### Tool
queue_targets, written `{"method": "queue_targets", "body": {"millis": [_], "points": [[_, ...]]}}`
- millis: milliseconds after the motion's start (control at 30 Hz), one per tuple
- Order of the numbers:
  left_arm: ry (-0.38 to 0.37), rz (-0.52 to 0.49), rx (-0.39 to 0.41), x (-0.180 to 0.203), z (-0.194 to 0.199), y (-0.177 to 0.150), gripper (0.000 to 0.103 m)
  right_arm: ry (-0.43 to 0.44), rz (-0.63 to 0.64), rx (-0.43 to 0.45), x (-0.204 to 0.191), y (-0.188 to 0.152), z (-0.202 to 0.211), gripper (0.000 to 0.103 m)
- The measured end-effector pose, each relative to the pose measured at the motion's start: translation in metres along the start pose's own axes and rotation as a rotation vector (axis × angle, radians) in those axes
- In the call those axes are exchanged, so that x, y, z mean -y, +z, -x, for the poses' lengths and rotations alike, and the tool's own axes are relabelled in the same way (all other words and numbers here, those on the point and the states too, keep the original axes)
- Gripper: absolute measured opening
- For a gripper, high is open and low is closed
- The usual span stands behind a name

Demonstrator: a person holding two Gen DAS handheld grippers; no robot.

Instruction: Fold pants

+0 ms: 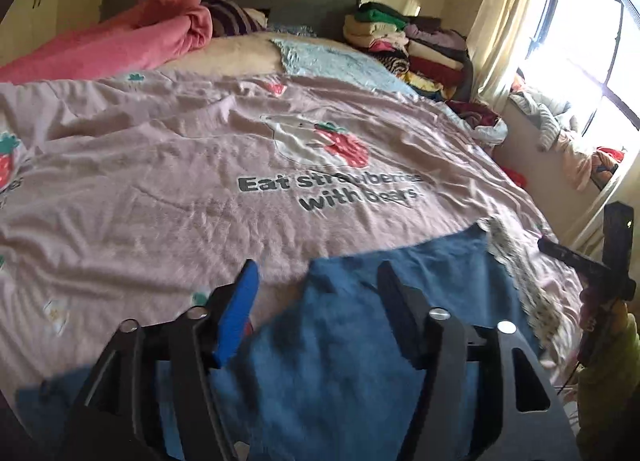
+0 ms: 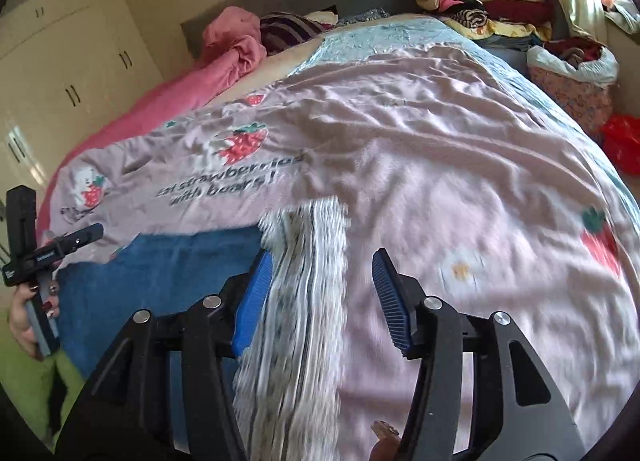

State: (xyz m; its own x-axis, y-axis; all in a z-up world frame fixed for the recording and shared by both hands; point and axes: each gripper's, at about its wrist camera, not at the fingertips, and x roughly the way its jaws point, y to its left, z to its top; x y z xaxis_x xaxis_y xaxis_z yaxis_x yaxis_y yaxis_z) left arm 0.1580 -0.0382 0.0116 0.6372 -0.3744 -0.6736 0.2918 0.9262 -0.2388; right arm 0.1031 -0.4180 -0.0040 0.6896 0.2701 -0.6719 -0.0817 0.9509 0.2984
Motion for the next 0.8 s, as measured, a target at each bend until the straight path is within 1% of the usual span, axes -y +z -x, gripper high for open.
{"method": "queue_targets", "body": {"millis": [67,133,233,300,367,400,467,533,600,667,700,733,767,800], "points": [[0.000,-0.008,0.004,0.004,0.014,-0.012,0.063,-0.004,-0.003,-0.014,-0.001,-0.014,0.013,0.045],[0.020,-0.025,0.003,0.007,0.024,-0.027,0.063,-0.006,-0.016,-0.033,-0.001,-0.029,0.021,0.045],[0.054,-0.041,-0.036,0.006,0.030,-0.050,0.064,0.020,-0.045,-0.058,0.000,-0.047,0.028,0.045],[0.079,-0.045,-0.063,0.002,0.033,-0.063,0.064,0.028,-0.051,-0.075,-0.002,-0.056,0.028,0.045],[0.133,-0.046,-0.088,-0.003,0.032,-0.073,0.064,0.034,-0.053,-0.091,-0.003,-0.062,0.024,0.045],[0.147,-0.031,-0.111,-0.006,0.030,-0.078,0.064,0.031,-0.054,-0.095,-0.004,-0.064,0.023,0.045],[0.153,0.003,-0.148,-0.012,0.026,-0.086,0.064,0.022,-0.052,-0.114,-0.004,-0.067,0.017,0.045],[0.167,0.006,-0.163,-0.014,0.020,-0.093,0.064,0.033,-0.046,-0.142,-0.005,-0.070,0.009,0.045],[0.167,0.004,-0.172,-0.013,0.014,-0.096,0.078,0.029,-0.033,-0.169,-0.005,-0.077,0.001,0.045],[0.188,-0.015,-0.177,-0.009,0.010,-0.099,0.079,0.029,-0.033,-0.165,-0.005,-0.081,0.001,0.043],[0.205,-0.033,-0.185,-0.006,0.007,-0.100,0.080,0.037,-0.043,-0.156,-0.005,-0.082,0.002,0.040],[0.212,-0.043,-0.191,-0.003,0.005,-0.100,0.082,0.046,-0.049,-0.152,-0.004,-0.082,0.004,0.032],[0.201,-0.045,-0.191,-0.002,0.006,-0.100,0.087,0.048,-0.049,-0.150,-0.004,-0.082,0.005,0.027],[0.192,-0.040,-0.189,-0.003,0.006,-0.100,0.089,0.057,-0.045,-0.152,-0.005,-0.083,0.006,0.018]]}}
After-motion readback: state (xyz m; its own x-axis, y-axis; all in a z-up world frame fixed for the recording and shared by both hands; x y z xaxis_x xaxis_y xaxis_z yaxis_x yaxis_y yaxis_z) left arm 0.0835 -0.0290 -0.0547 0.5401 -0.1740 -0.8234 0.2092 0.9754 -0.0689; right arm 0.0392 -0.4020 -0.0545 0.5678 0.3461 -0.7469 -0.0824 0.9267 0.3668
